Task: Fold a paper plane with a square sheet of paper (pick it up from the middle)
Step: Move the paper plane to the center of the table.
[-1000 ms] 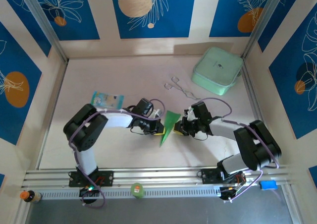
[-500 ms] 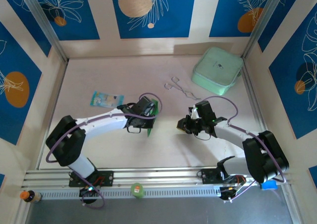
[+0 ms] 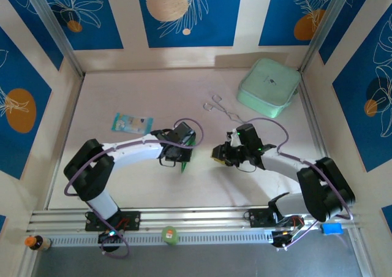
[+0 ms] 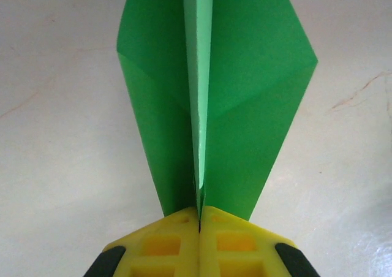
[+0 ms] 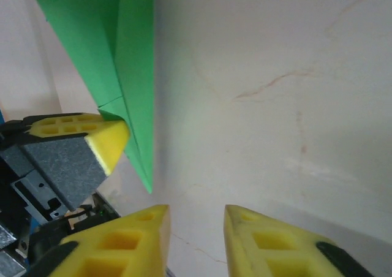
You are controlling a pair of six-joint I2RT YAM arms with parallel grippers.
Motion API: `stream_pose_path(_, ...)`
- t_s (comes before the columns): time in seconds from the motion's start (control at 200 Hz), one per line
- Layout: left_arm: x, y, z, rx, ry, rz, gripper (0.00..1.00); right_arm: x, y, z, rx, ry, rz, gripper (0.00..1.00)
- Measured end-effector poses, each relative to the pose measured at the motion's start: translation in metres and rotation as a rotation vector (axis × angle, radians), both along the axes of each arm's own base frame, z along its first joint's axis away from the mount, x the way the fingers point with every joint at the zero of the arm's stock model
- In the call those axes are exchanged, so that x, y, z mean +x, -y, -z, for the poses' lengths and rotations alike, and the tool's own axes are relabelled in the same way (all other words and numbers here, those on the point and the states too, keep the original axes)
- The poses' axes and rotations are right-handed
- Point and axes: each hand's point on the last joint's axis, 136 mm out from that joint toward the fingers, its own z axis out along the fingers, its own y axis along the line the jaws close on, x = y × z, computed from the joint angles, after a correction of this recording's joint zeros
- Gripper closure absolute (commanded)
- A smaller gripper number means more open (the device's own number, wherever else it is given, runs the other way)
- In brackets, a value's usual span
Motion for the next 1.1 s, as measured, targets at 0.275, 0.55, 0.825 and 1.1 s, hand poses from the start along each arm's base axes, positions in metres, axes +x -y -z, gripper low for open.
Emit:
stream_pose_path(0.275, -0.011, 0.003, 0.007, -0.010, -0.024, 0.007, 0.96, 0.018, -0.038, 0.000, 0.048, -0.019, -0.049, 0.61)
stream_pose_path(0.55, -0.011, 0.007, 0.006, -0.024, -0.020, 0.009, 0.95, 0.034, -0.054, 0.014, 0.040, -0.059, -0.049, 0.63)
stream_pose_path(0.825, -0.012, 0.010, 0.005, -0.028, -0.016, 0.017, 0.86, 0.035, -0.060, 0.027, 0.026, -0.096, -0.059, 0.88)
stream_pose_path(1.1, -0.012, 0.010, 0.006, -0.019, -0.007, 0.045, 0.71, 0.035, -0.061, 0.026, 0.029, -0.094, -0.065, 0.97)
